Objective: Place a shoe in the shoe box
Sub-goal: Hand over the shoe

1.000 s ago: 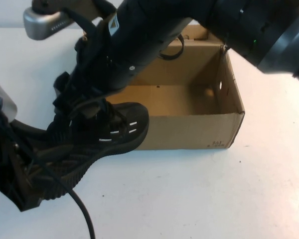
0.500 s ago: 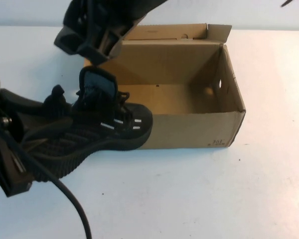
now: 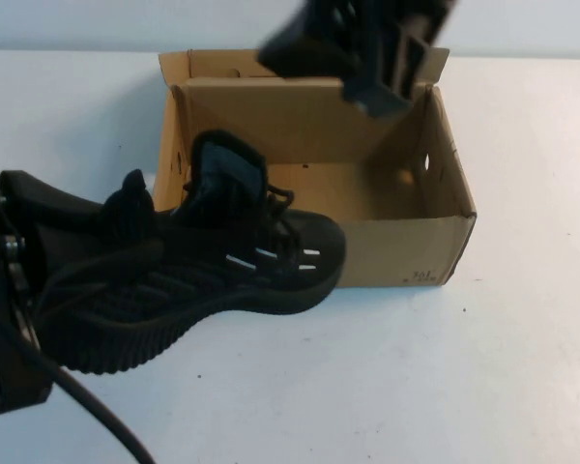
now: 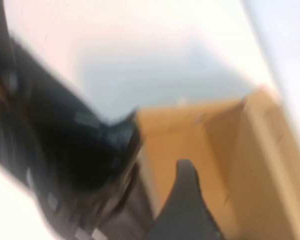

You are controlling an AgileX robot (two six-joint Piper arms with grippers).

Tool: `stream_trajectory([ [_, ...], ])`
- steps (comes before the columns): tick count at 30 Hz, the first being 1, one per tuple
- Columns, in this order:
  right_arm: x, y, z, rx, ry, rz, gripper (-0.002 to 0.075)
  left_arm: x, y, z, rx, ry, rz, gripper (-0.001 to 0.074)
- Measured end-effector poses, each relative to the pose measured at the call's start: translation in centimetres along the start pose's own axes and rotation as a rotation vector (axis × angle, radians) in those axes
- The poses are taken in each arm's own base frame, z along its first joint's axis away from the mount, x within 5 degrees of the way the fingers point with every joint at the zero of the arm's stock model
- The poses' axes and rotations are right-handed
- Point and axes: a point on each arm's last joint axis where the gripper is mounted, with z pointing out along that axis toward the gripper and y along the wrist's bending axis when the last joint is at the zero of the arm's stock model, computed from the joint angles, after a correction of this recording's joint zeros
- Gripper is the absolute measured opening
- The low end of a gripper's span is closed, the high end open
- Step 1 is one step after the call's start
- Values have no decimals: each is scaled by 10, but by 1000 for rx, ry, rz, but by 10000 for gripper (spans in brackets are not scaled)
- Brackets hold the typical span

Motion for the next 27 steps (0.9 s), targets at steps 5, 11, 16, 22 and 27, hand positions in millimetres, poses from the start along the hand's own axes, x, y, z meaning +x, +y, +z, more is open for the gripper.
stream_trajectory([
  [5, 34, 20, 15, -82, 135, 63, 470, -1, -4, -1, 47, 1, 18, 66],
  [11, 72, 48, 29, -189, 255, 113, 470, 3, -15, -3, 155, 42, 34, 66],
  [16, 80, 64, 23, -272, 227, 130, 470, 4, -18, -4, 184, 54, 61, 66],
  [22, 76, 69, 20, -322, 167, 105, 488, 4, -17, -4, 181, 49, 114, 65],
  [27, 71, 65, 24, -283, 104, 93, 590, 3, -13, -1, 165, 43, 143, 65],
])
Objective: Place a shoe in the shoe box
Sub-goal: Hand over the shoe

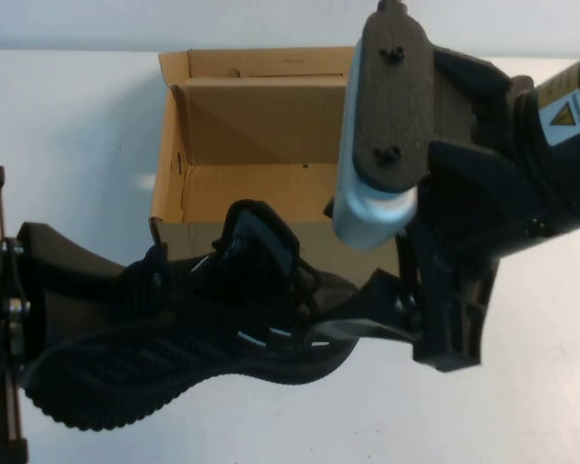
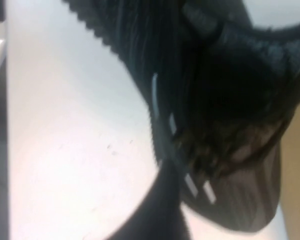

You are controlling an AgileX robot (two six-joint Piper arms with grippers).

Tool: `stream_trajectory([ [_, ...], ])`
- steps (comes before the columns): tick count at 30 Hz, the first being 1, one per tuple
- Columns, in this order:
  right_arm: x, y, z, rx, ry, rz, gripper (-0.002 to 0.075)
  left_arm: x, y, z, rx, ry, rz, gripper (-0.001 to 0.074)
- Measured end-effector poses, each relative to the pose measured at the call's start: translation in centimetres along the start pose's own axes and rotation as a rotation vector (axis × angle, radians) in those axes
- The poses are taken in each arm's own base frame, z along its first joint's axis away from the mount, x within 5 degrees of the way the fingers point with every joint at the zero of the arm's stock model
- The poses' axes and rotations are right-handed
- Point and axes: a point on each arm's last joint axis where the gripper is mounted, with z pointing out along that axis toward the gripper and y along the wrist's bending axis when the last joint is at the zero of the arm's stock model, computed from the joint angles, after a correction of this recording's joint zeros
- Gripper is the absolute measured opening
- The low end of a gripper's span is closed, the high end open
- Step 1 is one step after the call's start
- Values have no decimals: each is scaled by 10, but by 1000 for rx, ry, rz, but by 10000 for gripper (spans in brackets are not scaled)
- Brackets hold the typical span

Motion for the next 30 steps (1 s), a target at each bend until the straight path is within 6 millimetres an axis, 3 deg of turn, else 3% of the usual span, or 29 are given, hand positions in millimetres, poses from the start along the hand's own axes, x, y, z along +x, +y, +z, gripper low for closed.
stream_trajectory([
  [6, -3, -7, 15, -2, 0, -5, 652, -7, 10, 7, 71, -27, 0, 65],
  [19, -4, -5, 20, -43, -9, -20, 643, -18, 18, 9, 122, -70, -10, 65],
  [22, -4, -4, 20, -55, -11, -16, 557, -18, 18, 9, 123, -70, -10, 65],
  [24, -4, -4, 20, -61, -8, -17, 428, -18, 18, 9, 126, -69, -10, 65],
  [27, -3, -4, 20, -69, 2, -34, 165, -18, 16, 9, 137, -70, -8, 65],
  [30, -3, -2, 20, -84, 4, -35, 57, -19, 16, 9, 139, -74, -21, 64],
])
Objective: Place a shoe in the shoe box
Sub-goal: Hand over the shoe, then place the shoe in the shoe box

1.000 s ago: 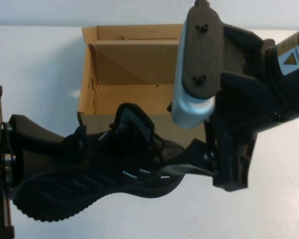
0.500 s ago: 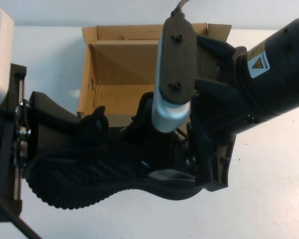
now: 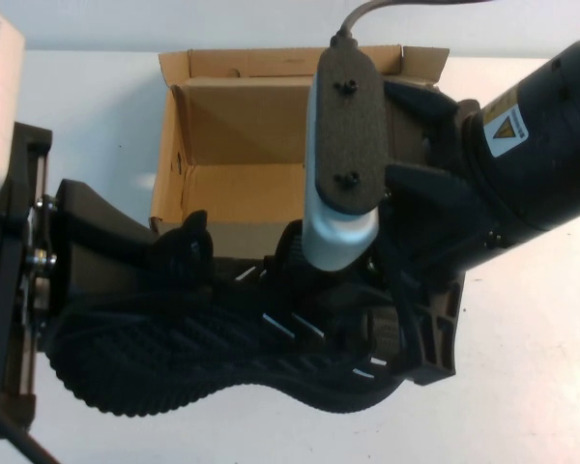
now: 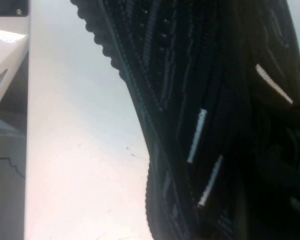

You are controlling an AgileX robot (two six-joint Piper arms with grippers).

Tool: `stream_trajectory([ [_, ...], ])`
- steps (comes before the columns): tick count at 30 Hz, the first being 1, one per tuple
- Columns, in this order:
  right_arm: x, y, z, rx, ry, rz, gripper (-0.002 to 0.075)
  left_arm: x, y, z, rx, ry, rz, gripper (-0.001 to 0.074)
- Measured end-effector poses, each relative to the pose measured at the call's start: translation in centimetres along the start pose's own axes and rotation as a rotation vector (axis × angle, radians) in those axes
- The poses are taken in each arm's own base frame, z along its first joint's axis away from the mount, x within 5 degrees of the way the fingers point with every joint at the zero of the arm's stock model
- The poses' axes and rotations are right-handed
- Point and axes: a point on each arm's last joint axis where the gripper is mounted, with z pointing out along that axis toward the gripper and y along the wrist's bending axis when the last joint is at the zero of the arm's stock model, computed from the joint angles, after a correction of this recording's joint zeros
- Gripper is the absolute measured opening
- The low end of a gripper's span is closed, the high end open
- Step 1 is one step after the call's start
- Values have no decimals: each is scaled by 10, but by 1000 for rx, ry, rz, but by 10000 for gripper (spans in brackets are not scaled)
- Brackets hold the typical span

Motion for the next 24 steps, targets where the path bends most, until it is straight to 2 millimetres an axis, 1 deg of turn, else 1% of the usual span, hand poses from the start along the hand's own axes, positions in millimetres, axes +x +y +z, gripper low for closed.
stream_trajectory([
  [2, 0, 0, 1, -3, 2, 2, 34, 0, 0, 0, 1, -3, -17, 64],
  [9, -1, -1, 4, -19, -1, 10, 23, 0, 0, 0, 0, 2, -50, 64],
  [11, -1, -1, 4, -19, -1, 10, 23, 0, 0, 0, 0, 2, -78, 89],
  [12, -1, 0, 4, -22, 0, 11, 22, 0, 0, 0, 0, 2, -98, 123],
  [14, 0, 0, 5, -25, 0, 14, 22, -1, 1, 0, -9, -8, -133, 225],
  [16, 0, 0, 7, -31, 4, 16, 22, -3, 1, -1, -17, -18, -172, 372],
  [19, 1, 0, 8, -38, 10, 19, 21, -4, 4, -1, -42, -33, -210, 545],
  [21, 2, -1, 8, -32, 19, 16, 26, -5, 6, -1, -62, -42, -223, 608],
  [24, 4, -3, 8, -6, 46, 32, 25, -6, 10, -2, -109, -61, -232, 641],
])
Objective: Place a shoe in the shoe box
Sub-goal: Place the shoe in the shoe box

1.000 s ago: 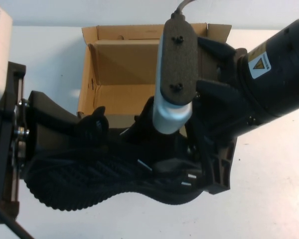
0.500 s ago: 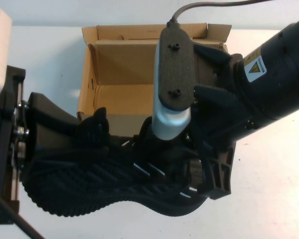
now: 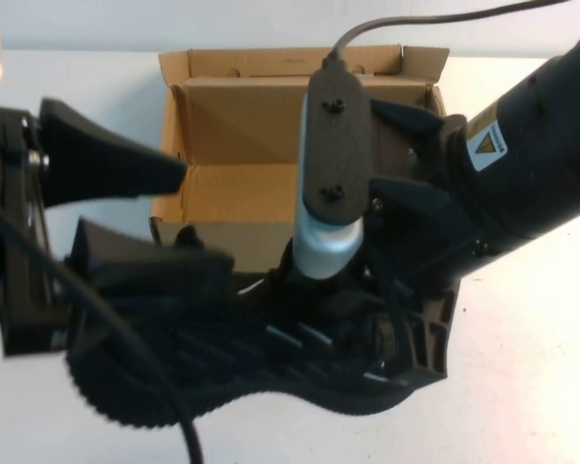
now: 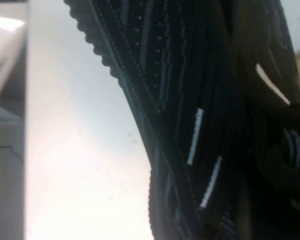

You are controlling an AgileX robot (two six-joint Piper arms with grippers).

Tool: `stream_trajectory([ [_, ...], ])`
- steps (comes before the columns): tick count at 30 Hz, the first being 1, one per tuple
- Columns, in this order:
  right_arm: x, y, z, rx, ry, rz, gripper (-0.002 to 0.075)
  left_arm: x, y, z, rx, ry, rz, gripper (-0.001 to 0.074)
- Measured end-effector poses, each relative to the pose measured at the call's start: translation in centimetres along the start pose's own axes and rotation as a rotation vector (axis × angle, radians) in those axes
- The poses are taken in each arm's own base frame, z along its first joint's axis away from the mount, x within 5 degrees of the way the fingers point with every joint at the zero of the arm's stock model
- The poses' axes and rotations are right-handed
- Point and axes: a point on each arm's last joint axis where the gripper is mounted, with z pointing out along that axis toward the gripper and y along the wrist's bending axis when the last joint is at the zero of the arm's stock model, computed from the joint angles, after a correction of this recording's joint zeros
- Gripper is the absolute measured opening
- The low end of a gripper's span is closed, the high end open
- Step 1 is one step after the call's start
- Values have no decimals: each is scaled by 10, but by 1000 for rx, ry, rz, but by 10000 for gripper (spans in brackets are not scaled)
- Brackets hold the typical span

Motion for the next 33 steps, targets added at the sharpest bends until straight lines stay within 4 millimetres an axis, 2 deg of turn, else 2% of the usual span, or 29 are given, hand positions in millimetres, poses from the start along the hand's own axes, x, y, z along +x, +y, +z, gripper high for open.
stream_trajectory([
  [8, 8, -16, -1, 175, 79, 51, 19, -15, 18, -8, -259, -159, -30, 652],
  [11, 8, -22, -3, 243, 84, 44, 19, -17, 20, -10, -299, -184, -43, 631],
  [14, 7, -30, -5, 290, 96, 72, 18, -17, 21, -11, -304, -185, -45, 535],
  [16, 7, -40, -9, 317, 106, 94, 18, -17, 20, -12, -305, -188, -44, 408],
  [18, 5, -53, -12, 346, 107, 113, 18, -17, 19, -12, -309, -182, -36, 250],
  [21, 1, -73, -15, 384, 108, 112, 18, -14, 19, -13, -329, -143, -12, 77],
  [26, -13, -105, -8, 401, 133, 55, 18, 0, 24, -14, -387, -28, -36, 9],
  [33, -27, -149, 28, 412, 182, -28, 18, 35, 28, -1, -388, 91, -159, 0],
])
